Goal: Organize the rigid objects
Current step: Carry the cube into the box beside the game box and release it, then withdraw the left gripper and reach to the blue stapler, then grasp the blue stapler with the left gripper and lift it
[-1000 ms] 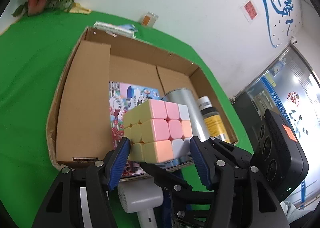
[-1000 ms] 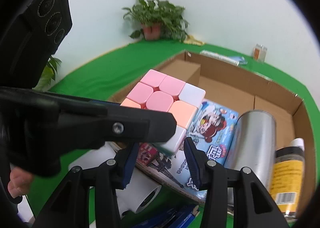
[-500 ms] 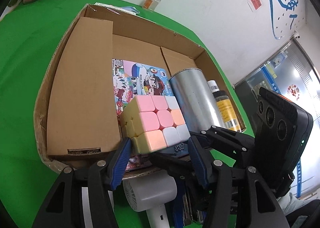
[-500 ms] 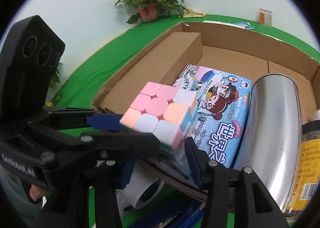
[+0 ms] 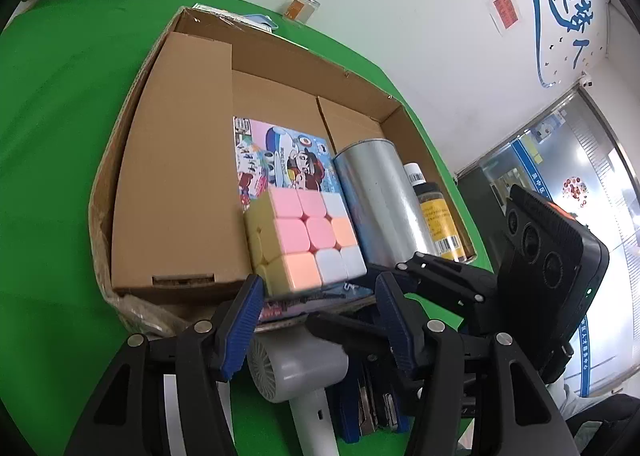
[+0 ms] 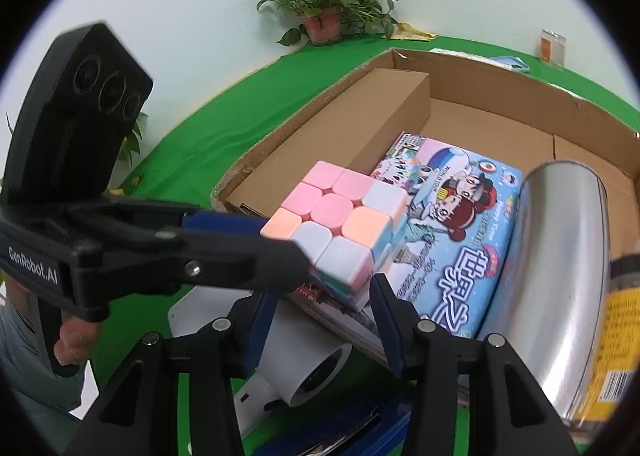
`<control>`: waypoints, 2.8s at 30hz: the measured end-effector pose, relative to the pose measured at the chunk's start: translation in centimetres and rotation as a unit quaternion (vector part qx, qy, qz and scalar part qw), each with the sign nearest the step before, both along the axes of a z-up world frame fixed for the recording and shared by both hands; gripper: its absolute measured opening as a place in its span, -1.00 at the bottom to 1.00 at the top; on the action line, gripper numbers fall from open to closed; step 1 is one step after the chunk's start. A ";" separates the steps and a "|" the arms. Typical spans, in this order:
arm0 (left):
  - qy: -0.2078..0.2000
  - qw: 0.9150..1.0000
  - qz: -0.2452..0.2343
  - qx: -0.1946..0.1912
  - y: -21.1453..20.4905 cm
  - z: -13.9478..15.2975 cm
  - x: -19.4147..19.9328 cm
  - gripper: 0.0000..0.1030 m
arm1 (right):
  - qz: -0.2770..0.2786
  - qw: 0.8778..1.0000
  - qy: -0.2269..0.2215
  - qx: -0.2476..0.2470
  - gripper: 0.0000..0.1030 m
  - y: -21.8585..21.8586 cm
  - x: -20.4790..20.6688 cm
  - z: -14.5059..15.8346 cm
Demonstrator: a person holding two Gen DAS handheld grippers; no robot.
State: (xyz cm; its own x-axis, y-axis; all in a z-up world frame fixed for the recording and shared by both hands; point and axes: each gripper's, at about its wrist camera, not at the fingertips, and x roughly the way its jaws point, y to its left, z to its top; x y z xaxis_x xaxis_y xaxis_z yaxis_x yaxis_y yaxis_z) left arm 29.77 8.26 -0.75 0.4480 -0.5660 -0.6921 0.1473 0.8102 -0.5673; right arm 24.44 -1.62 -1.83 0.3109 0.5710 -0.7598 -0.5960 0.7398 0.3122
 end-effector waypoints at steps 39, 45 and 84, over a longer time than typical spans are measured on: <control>-0.080 0.979 0.153 0.108 -5.9 -0.5 -17.5 0.98 | -0.172 0.985 -0.006 -0.004 0.78 -4.4 -13.7 -3.4; -0.075 0.979 0.156 0.110 -5.6 -0.6 -18.9 0.98 | -0.173 0.985 -0.017 -0.017 0.32 -3.1 -13.3 -4.7; 0.079 0.996 -0.034 0.033 -15.6 -4.9 -15.5 0.94 | -0.147 0.987 -0.060 -0.021 0.23 -9.0 -20.4 -4.1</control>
State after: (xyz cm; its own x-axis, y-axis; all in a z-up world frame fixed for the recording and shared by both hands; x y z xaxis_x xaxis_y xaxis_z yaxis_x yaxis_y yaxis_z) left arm 14.25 -7.33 -5.64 0.2926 -0.5414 -0.7882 0.1152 0.8383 -0.5329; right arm 4.00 -10.64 -5.95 0.5472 0.4116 -0.7288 -0.3850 0.8969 0.2175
